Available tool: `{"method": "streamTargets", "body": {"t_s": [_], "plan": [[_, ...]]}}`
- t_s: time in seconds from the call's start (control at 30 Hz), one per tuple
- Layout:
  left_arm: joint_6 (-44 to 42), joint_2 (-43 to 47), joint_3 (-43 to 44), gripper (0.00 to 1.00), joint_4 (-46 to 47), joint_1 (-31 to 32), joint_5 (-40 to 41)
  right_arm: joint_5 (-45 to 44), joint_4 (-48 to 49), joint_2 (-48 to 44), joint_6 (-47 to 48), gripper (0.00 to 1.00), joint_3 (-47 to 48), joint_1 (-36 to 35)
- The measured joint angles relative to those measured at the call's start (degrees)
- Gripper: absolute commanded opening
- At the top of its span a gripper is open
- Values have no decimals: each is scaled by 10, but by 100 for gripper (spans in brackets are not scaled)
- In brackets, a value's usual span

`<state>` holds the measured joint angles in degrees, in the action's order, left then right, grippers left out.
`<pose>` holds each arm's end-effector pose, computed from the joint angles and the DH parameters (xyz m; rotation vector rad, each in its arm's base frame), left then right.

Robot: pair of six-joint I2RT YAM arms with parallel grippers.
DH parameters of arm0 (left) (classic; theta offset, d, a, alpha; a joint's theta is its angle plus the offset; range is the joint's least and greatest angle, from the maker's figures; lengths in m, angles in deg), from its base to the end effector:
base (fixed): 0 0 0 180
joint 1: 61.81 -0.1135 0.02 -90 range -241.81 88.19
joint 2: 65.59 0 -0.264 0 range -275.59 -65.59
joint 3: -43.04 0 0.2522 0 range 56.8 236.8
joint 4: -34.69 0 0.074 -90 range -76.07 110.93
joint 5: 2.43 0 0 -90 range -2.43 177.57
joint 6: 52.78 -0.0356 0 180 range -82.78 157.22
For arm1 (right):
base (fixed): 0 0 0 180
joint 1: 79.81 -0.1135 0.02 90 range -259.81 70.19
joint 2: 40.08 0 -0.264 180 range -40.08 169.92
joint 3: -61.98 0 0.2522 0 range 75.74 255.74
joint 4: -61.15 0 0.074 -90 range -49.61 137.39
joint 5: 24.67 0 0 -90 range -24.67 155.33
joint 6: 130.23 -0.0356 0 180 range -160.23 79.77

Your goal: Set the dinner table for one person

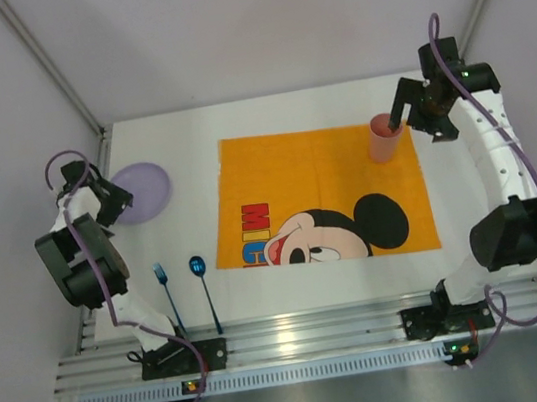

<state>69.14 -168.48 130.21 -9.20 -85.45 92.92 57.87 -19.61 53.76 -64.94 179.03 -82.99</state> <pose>0.3441 0.1542 0.2081 -1.2435 2.2896 0.0703 0.3279 0.0136 0.3841 0.5262 2.5075 0.0176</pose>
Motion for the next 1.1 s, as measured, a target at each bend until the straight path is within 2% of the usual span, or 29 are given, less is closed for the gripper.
{"method": "streamTargets", "body": {"t_s": [0.27, 0.37, 0.4, 0.43, 0.5, 0.53, 0.6, 0.77, 1.1], "plan": [[5, -67, 11, 88, 21, -2, -9, 7, -7, -140, 0, 96, -189, -2], [10, -78, 21, 83, 32, -3, -12, 7, -8, -169, 0, 96, -235, -2], [10, -80, 24, 79, 33, -3, -12, 7, -8, -174, 0, 96, -242, -2], [12, -83, 26, 60, 35, -3, -12, 7, -8, -179, 0, 96, -249, -1], [19, -88, 28, 35, 43, -3, -15, 7, -8, -184, 0, 96, -254, -1], [19, -93, 31, 16, 43, -3, -15, 7, -7, -186, 0, 96, -255, -1], [29, -101, 43, 0, 50, -5, -27, 8, -8, -186, 1, 95, -256, -1], [41, -121, 66, 0, 83, -9, -74, 7, -10, -186, 2, 95, -252, -1], [28, -99, 64, 0, 68, 11, -120, 16, -21, -199, 6, 95, -207, -1]]}}
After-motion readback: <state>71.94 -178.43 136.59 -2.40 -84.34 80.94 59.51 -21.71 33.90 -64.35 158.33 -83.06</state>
